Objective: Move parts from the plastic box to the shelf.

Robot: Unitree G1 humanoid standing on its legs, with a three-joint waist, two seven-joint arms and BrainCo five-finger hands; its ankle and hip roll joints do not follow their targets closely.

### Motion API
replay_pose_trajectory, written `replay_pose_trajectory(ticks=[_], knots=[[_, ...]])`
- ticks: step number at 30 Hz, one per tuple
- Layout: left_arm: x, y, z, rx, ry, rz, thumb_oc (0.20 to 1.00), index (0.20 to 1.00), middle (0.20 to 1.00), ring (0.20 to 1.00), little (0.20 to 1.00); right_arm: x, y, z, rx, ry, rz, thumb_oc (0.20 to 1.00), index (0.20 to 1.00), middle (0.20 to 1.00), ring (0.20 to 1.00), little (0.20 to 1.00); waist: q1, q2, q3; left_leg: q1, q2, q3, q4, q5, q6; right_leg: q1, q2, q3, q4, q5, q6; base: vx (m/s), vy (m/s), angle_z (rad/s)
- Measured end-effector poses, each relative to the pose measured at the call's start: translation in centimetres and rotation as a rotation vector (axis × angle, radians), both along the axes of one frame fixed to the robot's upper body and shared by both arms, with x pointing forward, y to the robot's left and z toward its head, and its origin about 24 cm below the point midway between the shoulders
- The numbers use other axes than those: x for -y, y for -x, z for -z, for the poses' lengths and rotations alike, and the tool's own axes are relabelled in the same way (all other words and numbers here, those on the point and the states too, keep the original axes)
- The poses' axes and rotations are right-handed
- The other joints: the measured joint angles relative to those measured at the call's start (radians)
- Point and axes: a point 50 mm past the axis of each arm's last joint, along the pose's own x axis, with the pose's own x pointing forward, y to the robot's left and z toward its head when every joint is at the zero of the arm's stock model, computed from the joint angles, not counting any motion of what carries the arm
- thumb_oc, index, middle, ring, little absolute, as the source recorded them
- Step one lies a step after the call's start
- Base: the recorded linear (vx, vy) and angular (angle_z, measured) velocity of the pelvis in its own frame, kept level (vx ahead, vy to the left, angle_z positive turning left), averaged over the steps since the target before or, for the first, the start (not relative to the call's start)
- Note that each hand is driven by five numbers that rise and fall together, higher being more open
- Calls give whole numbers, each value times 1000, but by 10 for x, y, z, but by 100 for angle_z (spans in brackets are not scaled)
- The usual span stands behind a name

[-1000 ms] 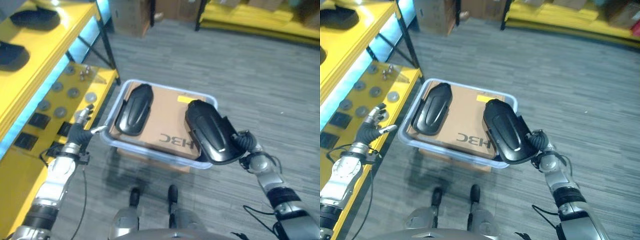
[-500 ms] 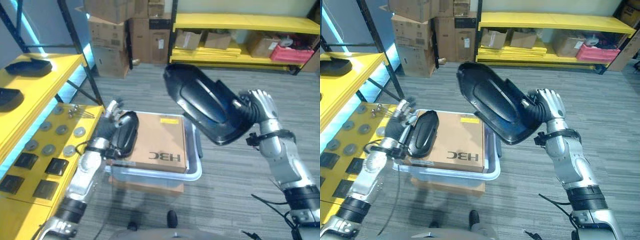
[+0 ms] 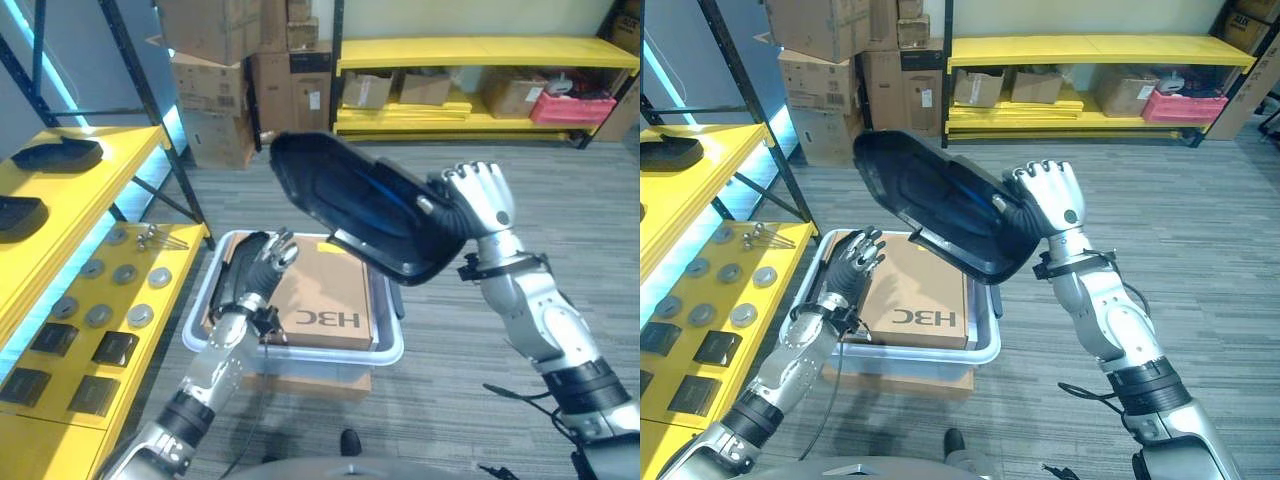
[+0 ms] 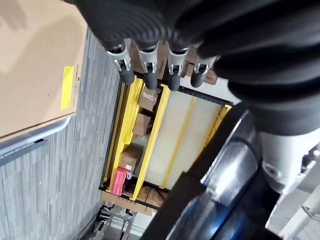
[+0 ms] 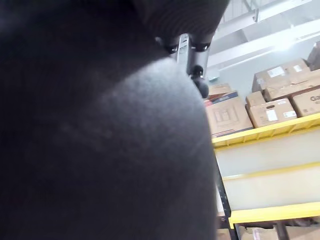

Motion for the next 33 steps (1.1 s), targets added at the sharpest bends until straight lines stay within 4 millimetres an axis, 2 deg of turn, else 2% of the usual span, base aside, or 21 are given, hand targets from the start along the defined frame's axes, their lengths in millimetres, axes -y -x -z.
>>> replay_pose_trajectory(ticks=[9,12,13,14,20,24,30,33], knots=[[16,-7,-14,-1,98,65,1000,1000,1000,1000,1000,-27,-7,1,12,26,-92,200,200,200,200,200,4,0,0,1,0,2,0,-3,2,0,0,-1,0,2,6,0,0,0],[22,-6,-15,-7,127,95,1000,1000,1000,1000,1000,-46,-12,2,3,15,-152,200,200,200,200,200,2,-1,0,10,0,3,0,-3,2,2,0,-1,0,5,2,0,0,0],[21,-6,-14,-16,136,91,382,382,382,382,382,-50,-12,2,6,-2,-161,200,200,200,200,200,4,-1,0,11,0,3,0,-2,1,4,0,-1,0,5,2,0,0,0],[21,-7,-14,-17,138,91,200,200,200,200,200,-52,-12,2,7,-11,-167,200,200,200,200,200,7,-1,0,12,0,3,0,-2,1,5,0,-1,0,5,2,0,0,0],[11,-10,-8,-43,132,13,200,200,200,200,200,-71,-10,10,-45,-114,-237,200,200,200,200,200,17,-2,-1,13,-1,2,0,0,-2,6,-1,-1,0,4,4,0,0,0],[9,-9,-5,-55,137,-30,200,200,200,200,200,-75,-9,15,-79,-139,-263,200,200,200,200,200,19,-4,-1,13,-1,2,0,0,-2,6,-1,-1,0,4,4,0,0,0],[4,-3,2,-53,90,-99,200,200,200,200,200,-74,-4,33,-180,-277,-274,200,200,200,200,200,21,-12,-5,11,-1,3,0,1,-5,3,0,-1,0,1,7,-21,-25,-1],[-1,6,12,-70,66,-155,200,200,200,200,200,-79,1,47,-242,-335,-294,200,200,200,200,200,28,-17,-6,-2,0,1,0,-2,0,-2,0,-2,0,1,7,-14,-43,2]])
